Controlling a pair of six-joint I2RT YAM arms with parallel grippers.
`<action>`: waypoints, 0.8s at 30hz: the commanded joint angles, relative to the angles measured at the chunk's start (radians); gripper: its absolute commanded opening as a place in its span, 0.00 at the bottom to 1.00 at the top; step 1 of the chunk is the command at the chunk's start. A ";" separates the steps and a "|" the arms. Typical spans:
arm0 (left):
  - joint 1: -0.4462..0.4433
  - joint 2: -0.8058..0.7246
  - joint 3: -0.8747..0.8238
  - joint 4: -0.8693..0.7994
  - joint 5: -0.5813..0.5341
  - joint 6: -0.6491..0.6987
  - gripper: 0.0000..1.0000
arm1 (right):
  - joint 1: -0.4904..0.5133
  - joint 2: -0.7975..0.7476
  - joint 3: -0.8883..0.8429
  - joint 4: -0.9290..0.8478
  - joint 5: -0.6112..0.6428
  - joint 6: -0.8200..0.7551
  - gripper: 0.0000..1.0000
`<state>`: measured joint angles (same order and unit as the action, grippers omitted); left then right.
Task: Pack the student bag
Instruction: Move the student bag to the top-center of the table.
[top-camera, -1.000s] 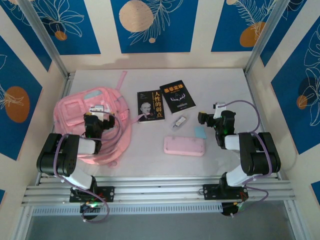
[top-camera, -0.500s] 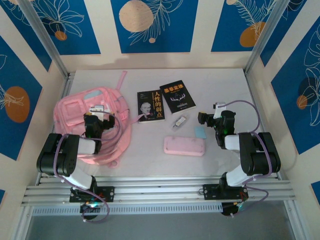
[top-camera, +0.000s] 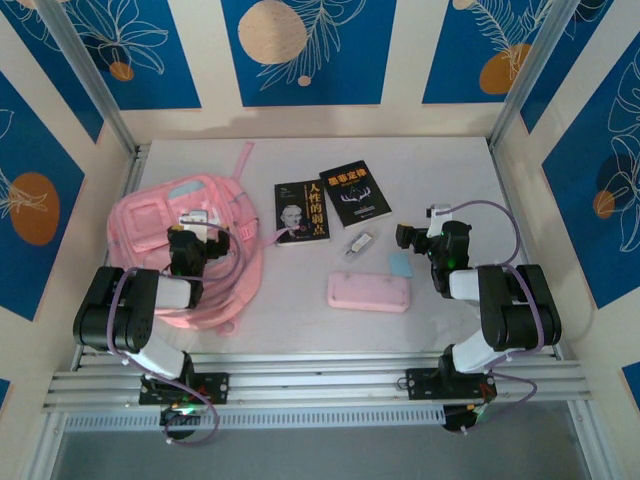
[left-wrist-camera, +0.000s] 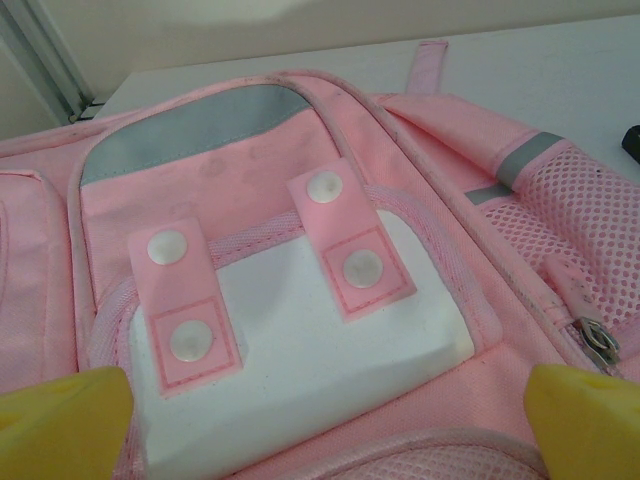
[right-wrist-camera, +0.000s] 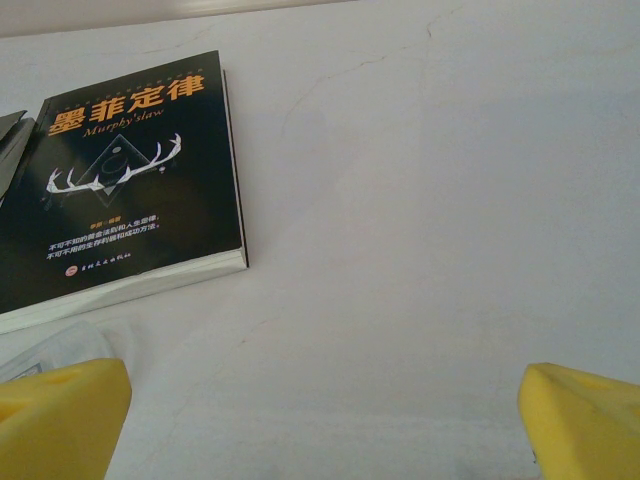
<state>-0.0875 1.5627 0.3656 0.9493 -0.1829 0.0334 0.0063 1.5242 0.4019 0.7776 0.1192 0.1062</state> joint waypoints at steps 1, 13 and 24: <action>-0.003 -0.001 0.004 -0.004 0.023 0.000 1.00 | -0.003 -0.002 0.014 0.029 -0.004 0.003 0.99; -0.040 -0.275 0.246 -0.711 -0.042 -0.087 1.00 | 0.054 -0.101 0.367 -0.628 0.189 0.131 0.99; -0.267 -0.167 0.632 -1.488 -0.153 -0.421 0.97 | 0.181 0.016 0.719 -1.058 0.061 0.296 0.99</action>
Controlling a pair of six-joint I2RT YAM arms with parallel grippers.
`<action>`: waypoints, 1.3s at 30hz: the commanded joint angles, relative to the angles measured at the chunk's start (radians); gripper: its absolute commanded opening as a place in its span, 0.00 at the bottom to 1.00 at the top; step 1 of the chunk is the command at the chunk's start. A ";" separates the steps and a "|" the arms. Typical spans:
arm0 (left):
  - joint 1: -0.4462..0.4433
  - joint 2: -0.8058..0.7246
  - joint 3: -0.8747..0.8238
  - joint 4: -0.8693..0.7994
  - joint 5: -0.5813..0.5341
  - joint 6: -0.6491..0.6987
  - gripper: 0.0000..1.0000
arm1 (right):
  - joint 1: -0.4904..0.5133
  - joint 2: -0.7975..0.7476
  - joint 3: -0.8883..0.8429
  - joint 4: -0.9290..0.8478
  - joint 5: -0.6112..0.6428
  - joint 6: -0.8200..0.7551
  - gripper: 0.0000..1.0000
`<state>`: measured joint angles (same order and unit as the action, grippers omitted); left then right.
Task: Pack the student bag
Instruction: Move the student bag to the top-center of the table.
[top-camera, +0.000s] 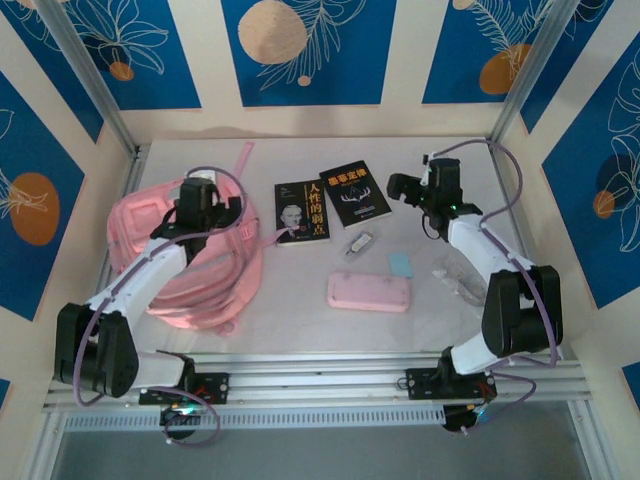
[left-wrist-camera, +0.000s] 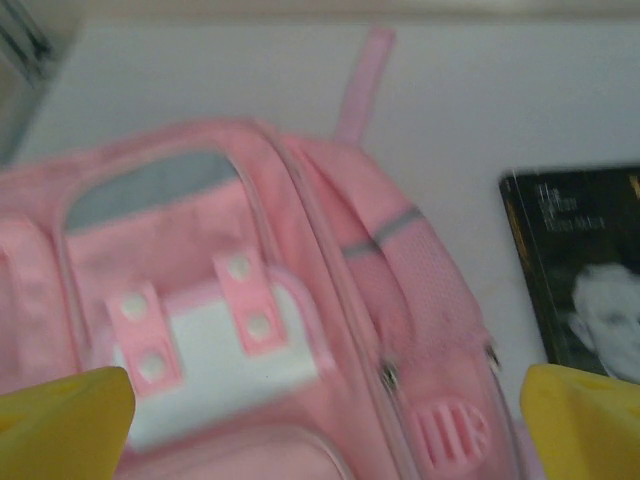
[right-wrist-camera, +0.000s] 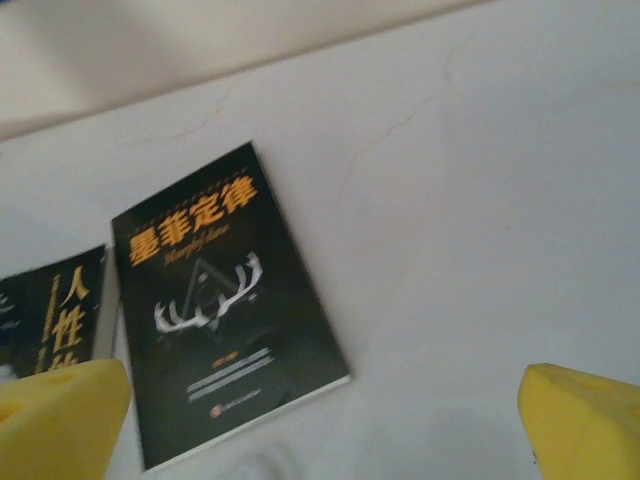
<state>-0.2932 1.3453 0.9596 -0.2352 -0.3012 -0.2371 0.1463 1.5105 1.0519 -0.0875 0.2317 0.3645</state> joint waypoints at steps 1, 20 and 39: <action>-0.092 0.075 0.057 -0.336 -0.036 -0.181 0.97 | 0.057 0.039 0.090 -0.223 -0.052 0.028 0.99; -0.240 0.429 0.137 -0.301 -0.032 -0.130 0.00 | 0.172 0.084 0.151 -0.252 -0.368 0.137 0.85; -0.255 -0.049 -0.014 -0.294 0.392 0.109 0.00 | 0.355 0.677 0.694 -0.102 -0.711 0.409 0.75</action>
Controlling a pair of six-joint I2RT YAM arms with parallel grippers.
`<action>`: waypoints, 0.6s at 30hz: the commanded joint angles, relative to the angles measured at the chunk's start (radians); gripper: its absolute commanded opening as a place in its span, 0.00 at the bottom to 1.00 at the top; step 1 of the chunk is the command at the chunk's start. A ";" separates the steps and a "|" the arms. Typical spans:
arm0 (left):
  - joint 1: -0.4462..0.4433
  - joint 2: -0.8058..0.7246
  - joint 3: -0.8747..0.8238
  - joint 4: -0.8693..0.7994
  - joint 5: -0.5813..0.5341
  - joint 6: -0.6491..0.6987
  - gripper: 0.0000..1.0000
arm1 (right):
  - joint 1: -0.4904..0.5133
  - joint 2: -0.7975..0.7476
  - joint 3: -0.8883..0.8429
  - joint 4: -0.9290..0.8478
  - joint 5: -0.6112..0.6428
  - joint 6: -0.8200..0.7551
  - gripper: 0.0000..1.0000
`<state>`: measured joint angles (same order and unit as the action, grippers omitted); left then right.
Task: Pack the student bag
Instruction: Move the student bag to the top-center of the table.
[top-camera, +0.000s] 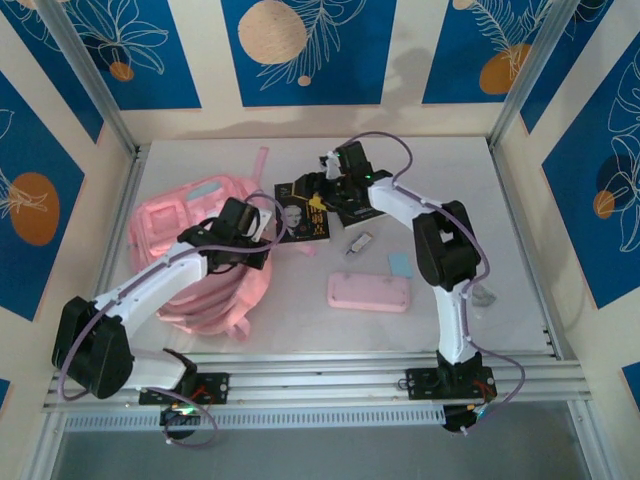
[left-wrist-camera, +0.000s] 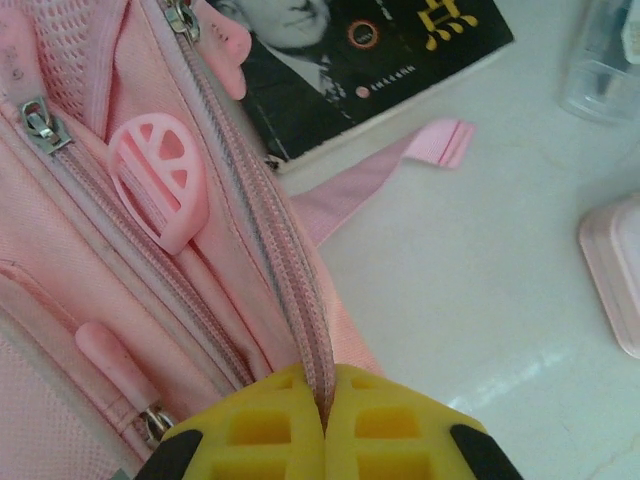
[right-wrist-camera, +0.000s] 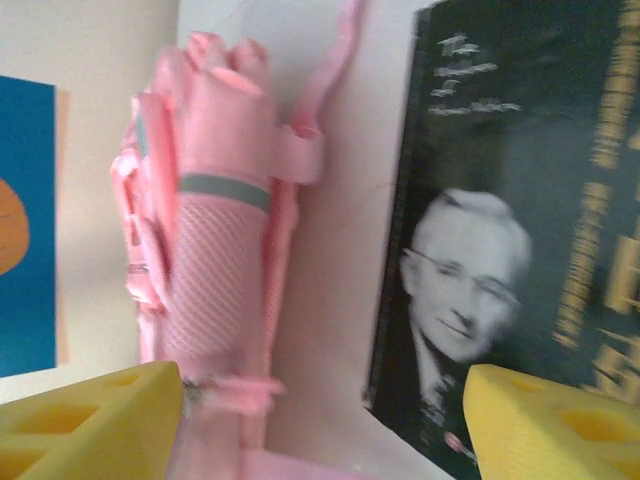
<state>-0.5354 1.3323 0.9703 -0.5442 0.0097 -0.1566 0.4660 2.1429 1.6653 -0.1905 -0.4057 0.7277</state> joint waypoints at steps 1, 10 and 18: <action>-0.015 -0.047 -0.035 0.025 0.082 0.024 0.00 | 0.046 0.063 0.100 -0.004 -0.079 0.050 0.75; -0.039 -0.084 -0.068 0.053 0.095 0.009 0.00 | 0.135 0.256 0.333 -0.107 -0.074 0.082 0.76; -0.046 -0.096 -0.100 0.076 0.060 -0.007 0.00 | 0.146 0.314 0.388 -0.070 -0.141 0.110 0.00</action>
<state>-0.5621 1.2690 0.8780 -0.5362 0.0559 -0.1566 0.6178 2.4577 2.0350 -0.2646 -0.4728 0.8173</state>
